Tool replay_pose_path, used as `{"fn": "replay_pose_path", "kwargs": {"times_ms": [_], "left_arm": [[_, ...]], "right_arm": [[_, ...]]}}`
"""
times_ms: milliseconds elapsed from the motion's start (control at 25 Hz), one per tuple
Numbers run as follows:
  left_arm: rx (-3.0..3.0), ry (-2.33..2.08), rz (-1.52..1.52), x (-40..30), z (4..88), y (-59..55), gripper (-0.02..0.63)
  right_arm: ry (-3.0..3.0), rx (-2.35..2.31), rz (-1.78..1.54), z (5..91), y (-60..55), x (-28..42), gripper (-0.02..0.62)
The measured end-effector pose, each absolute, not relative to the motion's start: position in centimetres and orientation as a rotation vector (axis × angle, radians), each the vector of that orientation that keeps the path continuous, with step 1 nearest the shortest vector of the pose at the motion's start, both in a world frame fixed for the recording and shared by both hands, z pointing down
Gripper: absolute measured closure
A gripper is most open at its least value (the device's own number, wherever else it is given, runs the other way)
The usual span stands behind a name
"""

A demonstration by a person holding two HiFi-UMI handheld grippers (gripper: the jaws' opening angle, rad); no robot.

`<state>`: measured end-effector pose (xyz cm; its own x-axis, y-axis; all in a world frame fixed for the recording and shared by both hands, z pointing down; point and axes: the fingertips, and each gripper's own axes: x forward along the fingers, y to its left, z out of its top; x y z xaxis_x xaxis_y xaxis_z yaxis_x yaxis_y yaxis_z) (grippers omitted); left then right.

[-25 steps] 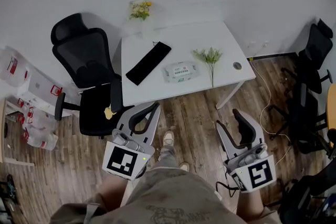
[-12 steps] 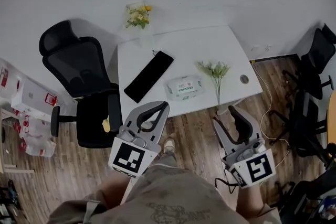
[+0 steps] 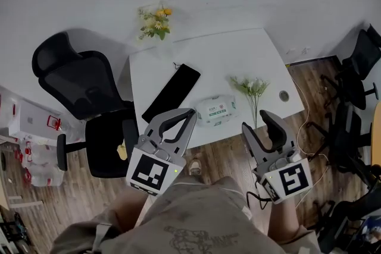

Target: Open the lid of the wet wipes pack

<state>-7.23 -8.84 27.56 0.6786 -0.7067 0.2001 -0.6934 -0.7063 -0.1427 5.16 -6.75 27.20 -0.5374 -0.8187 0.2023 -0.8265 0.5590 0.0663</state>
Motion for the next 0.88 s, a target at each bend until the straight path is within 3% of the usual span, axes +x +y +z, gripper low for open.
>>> {"fn": "replay_pose_path", "kwargs": {"times_ms": [640,880], "left_arm": [[-2.866,1.244,-0.436,-6.8,29.8,-13.0,0.589],[-2.869,1.305,-0.517,-6.2,32.3,-14.3,0.589]], "right_arm": [[-2.498,1.231,0.110,32.2,-12.3,5.0,0.383],[-2.430,1.072,0.200,37.7,-14.1,4.5,0.383]]}}
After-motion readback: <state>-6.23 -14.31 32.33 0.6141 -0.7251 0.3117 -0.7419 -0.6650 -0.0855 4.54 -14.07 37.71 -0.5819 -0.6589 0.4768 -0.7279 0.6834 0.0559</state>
